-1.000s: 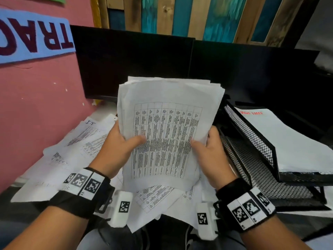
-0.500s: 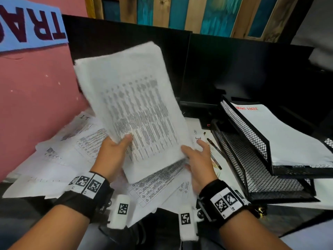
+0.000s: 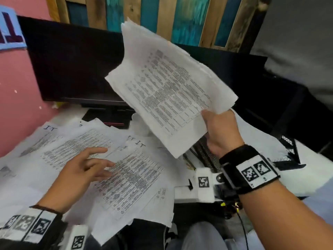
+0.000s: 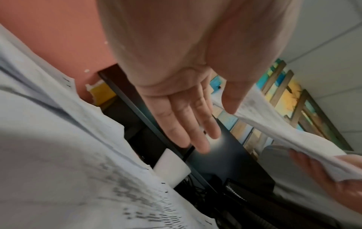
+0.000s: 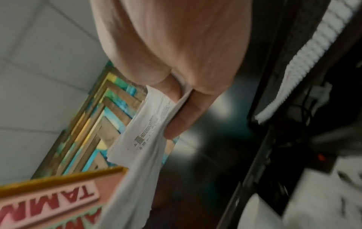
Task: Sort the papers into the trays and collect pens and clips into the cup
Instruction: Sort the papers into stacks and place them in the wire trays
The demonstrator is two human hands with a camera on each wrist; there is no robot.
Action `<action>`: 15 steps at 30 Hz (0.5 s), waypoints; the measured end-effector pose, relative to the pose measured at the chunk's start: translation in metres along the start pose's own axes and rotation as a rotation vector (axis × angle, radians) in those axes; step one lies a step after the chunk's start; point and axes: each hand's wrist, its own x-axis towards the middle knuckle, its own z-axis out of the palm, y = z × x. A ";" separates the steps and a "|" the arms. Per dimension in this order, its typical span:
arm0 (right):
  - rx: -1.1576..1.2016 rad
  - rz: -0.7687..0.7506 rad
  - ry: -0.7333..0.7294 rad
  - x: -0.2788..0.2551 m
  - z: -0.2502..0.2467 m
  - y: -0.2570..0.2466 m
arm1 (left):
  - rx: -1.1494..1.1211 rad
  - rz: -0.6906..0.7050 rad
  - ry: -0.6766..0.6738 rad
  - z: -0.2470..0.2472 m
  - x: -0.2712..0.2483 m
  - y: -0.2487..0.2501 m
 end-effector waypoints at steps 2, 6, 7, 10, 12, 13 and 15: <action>-0.092 -0.005 0.130 0.018 -0.030 -0.019 | 0.029 -0.011 0.043 -0.013 -0.004 -0.013; -0.154 0.091 0.220 0.048 -0.093 -0.032 | 0.044 -0.061 0.056 -0.030 -0.013 -0.031; -0.158 0.134 0.241 0.052 -0.107 -0.031 | 0.042 -0.087 0.055 -0.034 -0.013 -0.036; -0.188 0.250 0.340 0.053 -0.146 -0.022 | -0.007 -0.119 0.041 -0.041 -0.011 -0.055; -0.218 0.284 0.373 0.052 -0.164 -0.011 | -0.016 -0.124 0.042 -0.042 -0.008 -0.064; -0.216 0.313 0.370 0.051 -0.167 -0.007 | 0.012 -0.129 0.043 -0.040 -0.008 -0.065; -0.215 0.331 0.386 0.052 -0.177 0.002 | 0.060 -0.148 0.054 -0.039 -0.005 -0.072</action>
